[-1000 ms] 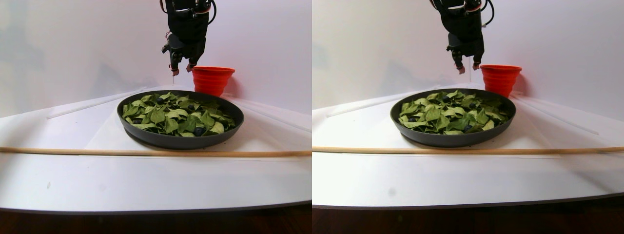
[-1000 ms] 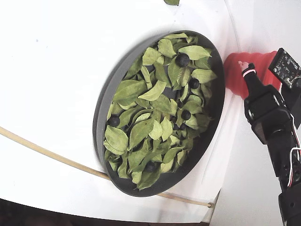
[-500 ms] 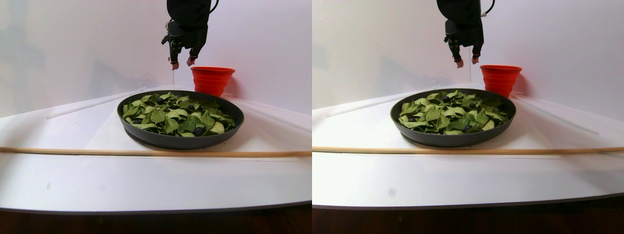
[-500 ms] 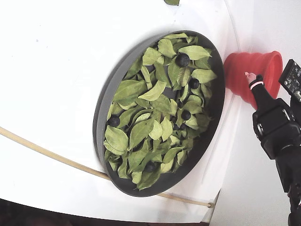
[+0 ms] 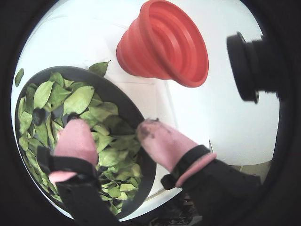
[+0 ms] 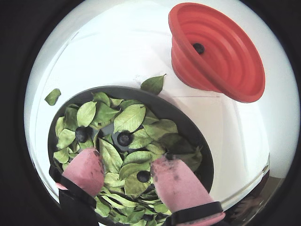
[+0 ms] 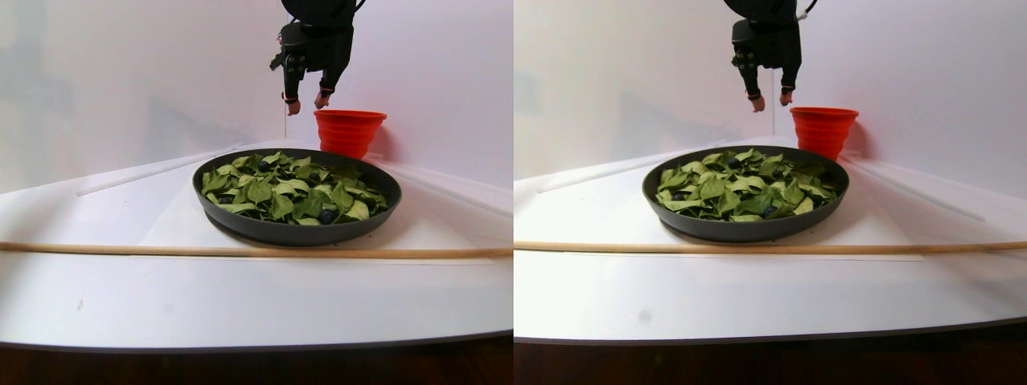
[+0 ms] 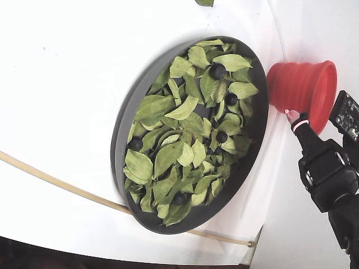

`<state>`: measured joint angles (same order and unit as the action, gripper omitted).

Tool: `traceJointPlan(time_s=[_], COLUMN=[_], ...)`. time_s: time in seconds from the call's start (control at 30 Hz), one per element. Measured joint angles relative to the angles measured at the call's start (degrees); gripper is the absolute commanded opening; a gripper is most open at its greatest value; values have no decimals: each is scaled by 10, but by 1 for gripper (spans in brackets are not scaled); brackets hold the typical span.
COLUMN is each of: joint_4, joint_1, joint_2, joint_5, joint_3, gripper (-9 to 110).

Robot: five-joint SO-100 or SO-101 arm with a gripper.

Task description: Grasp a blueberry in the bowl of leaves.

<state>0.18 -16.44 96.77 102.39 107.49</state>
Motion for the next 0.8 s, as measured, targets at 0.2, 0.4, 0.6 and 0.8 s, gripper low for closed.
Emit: traceJointPlan(time_s=[0.2,0.4,0.6,0.8], joint_4=[10,15,4,-12], joint_1=[0,-2,-11,-12], joint_2=[29,32,32,32], joint_5=[3,-1,7,6], joint_3=[27,45,68,69], gripper=[20,20,20,20])
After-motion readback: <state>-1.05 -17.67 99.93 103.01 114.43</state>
